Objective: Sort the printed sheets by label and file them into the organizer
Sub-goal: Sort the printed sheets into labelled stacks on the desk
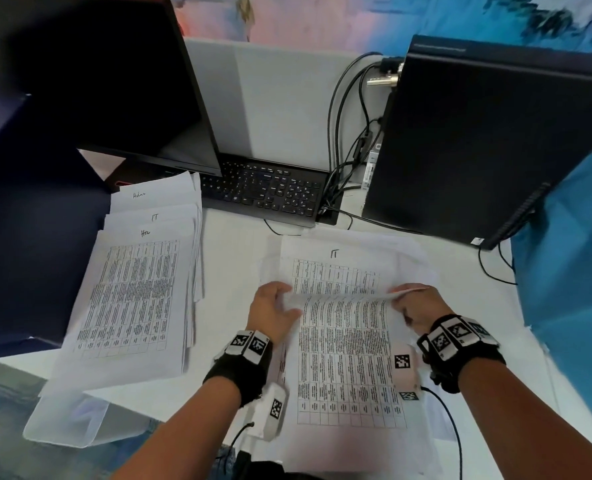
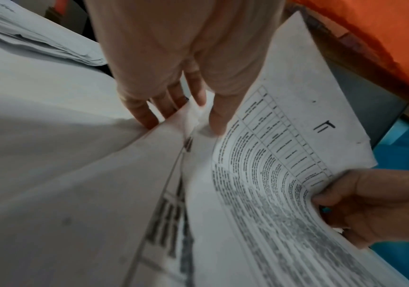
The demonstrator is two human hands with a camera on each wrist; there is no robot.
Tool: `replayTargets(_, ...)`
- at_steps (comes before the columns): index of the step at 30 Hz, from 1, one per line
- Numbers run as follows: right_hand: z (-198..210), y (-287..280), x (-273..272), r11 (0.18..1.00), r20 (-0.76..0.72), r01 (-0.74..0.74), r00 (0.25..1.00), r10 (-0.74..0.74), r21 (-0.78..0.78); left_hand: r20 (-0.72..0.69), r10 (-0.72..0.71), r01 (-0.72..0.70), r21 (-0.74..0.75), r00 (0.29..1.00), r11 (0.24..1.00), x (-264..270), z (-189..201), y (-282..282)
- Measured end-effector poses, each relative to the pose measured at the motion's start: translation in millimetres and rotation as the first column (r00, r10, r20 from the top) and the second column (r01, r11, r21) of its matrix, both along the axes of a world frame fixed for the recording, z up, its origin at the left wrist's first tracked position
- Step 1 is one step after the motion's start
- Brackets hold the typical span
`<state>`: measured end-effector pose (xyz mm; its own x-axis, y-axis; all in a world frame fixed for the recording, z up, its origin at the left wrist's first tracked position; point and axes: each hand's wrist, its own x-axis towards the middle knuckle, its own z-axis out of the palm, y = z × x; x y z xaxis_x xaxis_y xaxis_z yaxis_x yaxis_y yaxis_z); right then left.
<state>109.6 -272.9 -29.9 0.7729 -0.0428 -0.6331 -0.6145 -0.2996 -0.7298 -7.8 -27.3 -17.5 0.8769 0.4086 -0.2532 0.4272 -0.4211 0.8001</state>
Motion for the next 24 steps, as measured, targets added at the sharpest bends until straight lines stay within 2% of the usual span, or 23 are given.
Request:
replayTargets(2, -1, 4, -2, 0.999, -0.003, 0.031, 1.000, -0.031, 0.018, 0.064, 0.074, -0.070, -0.059, 0.995, 0.996, -2, 3, 1)
replayTargets(4, -2, 6, -2, 0.999, -0.008, 0.034, 0.999, -0.033, 0.029, 0.101, 0.079, -0.070, -0.087, 0.992, 0.994, -4, 5, 2)
replayTargets(6, -1, 7, -2, 1.000, -0.016, 0.024, 1.000, -0.024, 0.004, 0.118, 0.074, -0.059, -0.129, 0.990, 0.990, -6, 3, 2)
replayTargets(9, -1, 9, -2, 1.000, -0.003, -0.014, 1.000, 0.014, -0.026, 0.112, 0.152, -0.126, -0.211, 0.982, 0.969, -8, -1, 3)
replayTargets(11, -1, 10, -3, 1.000, -0.002, 0.015, 1.000, -0.015, -0.008, 0.109, 0.163, -0.135, -0.231, 0.981, 0.963, -10, -1, 5)
replayTargets(14, -1, 11, -7, 1.000, 0.027, -0.013, 1.000, 0.013, 0.028, 0.082, 0.086, -0.069, -0.196, 0.993, 0.978, -12, -3, 8)
replayTargets(17, 0, 9, -10, 0.993, 0.071, -0.102, 0.993, 0.098, 0.066, 0.074, 0.049, -0.022, -0.334, 0.996, 0.942, -15, -6, 9)
replayTargets(20, 2, 6, -14, 0.980, 0.090, -0.102, 0.992, 0.088, 0.169, 0.074, 0.052, -0.011, -0.468, 0.996, 0.884, -15, -9, 7)
replayTargets(22, 3, 4, -16, 0.972, 0.097, -0.110, 0.991, 0.092, 0.207, 0.103, 0.023, 0.022, -0.418, 0.994, 0.908, -15, -8, 7)
replayTargets(24, 2, 4, -15, 0.977, 0.097, -0.124, 0.989, 0.108, 0.172, 0.130, 0.004, 0.046, -0.384, 0.992, 0.922, -15, -5, 6)
